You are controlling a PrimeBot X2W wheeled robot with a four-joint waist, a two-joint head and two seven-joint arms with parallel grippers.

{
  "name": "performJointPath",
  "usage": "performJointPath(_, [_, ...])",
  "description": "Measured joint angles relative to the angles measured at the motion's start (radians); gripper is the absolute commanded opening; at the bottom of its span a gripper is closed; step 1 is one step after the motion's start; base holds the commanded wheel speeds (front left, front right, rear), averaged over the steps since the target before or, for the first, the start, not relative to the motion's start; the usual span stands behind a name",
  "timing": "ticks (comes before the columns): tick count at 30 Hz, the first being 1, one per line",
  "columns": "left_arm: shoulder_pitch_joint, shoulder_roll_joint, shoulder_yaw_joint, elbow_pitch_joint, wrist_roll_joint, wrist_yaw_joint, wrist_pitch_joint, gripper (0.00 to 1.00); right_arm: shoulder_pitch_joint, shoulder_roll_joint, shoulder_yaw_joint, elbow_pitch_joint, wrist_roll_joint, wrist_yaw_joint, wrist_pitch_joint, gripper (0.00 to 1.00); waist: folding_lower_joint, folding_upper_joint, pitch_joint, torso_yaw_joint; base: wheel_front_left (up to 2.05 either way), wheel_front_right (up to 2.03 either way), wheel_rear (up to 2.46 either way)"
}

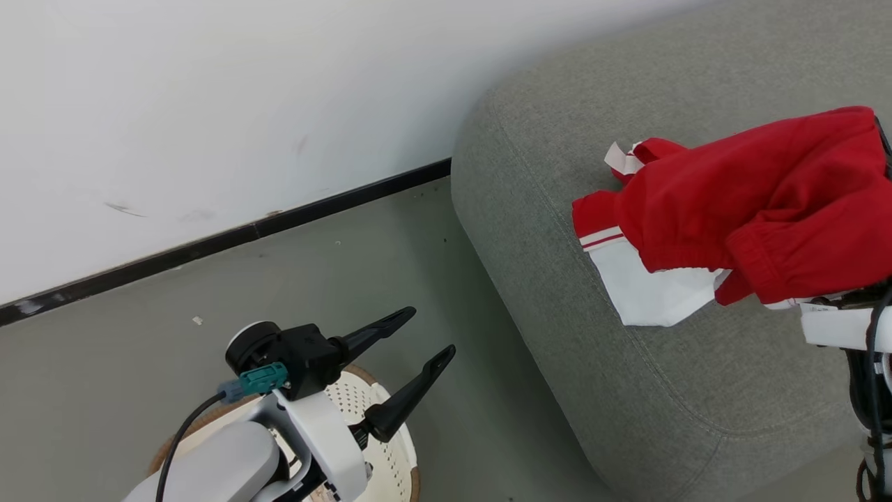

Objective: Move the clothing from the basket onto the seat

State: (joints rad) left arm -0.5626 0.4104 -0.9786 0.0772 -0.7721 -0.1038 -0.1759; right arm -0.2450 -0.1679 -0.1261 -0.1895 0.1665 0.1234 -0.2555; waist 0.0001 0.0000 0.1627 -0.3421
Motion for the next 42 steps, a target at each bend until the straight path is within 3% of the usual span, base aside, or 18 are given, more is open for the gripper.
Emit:
performJointPath(8, [0.001, 0.035, 0.008, -0.043, 0.011, 0.002, 0.000, 1.00, -0.026, -0.011, -0.018, -0.003, 0.059, 0.000, 0.000, 0.00, 0.0000, 0.0000, 0.038, -0.045, 0.00, 0.00, 0.00])
performJointPath(18, [0.006, 0.090, 0.015, -0.110, 0.027, 0.014, 0.008, 1.00, -0.196, -0.065, -0.037, 0.041, 0.133, 0.000, 0.022, 0.00, 0.0000, 0.0000, 0.105, -0.071, 0.00, 0.00, 0.00])
performJointPath(33, [0.034, 0.194, 0.033, -0.216, 0.035, 0.044, 0.040, 1.00, -0.433, -0.118, -0.186, 0.214, 0.113, 0.000, 0.092, 0.00, 0.0000, 0.0000, 0.220, -0.061, 0.00, 0.00, 0.00])
performJointPath(37, [0.043, 0.220, 0.040, -0.243, 0.035, 0.052, 0.044, 1.00, -0.517, -0.120, -0.275, 0.267, 0.081, 0.000, 0.092, 0.00, 0.0000, 0.0000, 0.252, -0.053, 0.00, 0.00, 0.00])
performJointPath(42, [0.047, 0.251, 0.054, -0.276, 0.035, 0.057, 0.048, 1.00, -0.530, -0.118, -0.222, 0.336, 0.008, 0.000, 0.110, 0.00, 0.0000, 0.0000, 0.293, -0.041, 0.00, 0.00, 0.00])
